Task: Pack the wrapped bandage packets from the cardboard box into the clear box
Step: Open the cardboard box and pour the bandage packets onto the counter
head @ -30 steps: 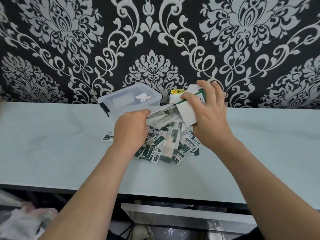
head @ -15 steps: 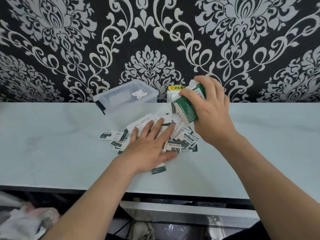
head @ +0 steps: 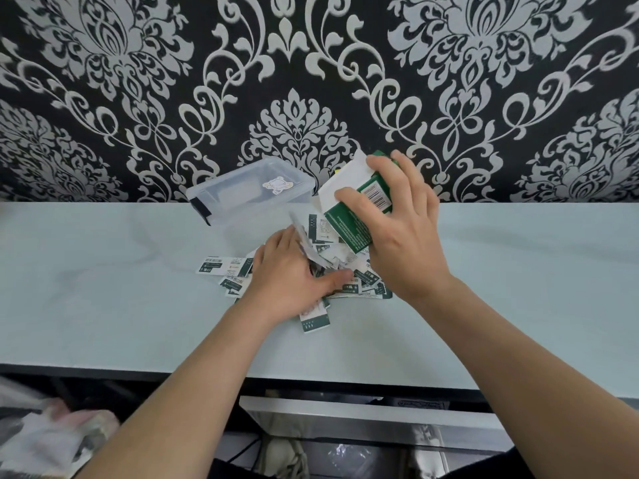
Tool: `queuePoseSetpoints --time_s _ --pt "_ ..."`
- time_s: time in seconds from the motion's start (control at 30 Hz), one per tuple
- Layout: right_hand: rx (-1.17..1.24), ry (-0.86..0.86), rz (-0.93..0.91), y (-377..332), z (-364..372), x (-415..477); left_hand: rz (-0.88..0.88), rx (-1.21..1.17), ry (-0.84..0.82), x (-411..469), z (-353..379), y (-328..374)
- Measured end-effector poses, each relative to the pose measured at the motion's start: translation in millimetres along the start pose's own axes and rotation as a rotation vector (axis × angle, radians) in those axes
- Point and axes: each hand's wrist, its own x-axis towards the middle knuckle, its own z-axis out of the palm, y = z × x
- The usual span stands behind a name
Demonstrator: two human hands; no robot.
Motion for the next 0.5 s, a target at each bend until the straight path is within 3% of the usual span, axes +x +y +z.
queuePoseSetpoints --time_s 0.17,0.27,0.4,0.5 --pt "0.029 0.021 -0.013 -6 4 2 -0.146 -0.385 0.106 -3 -19 6" --pt "0.033 0.052 0.002 -6 4 3 -0.048 -0.312 0.162 -2 -20 2" --pt "0.025 0.063 0.067 5 0 3 -0.023 -0.111 0.038 -1 -14 0" --pt "0.039 0.065 0.099 15 -4 3 0.012 -0.105 0.056 -1 -14 1"
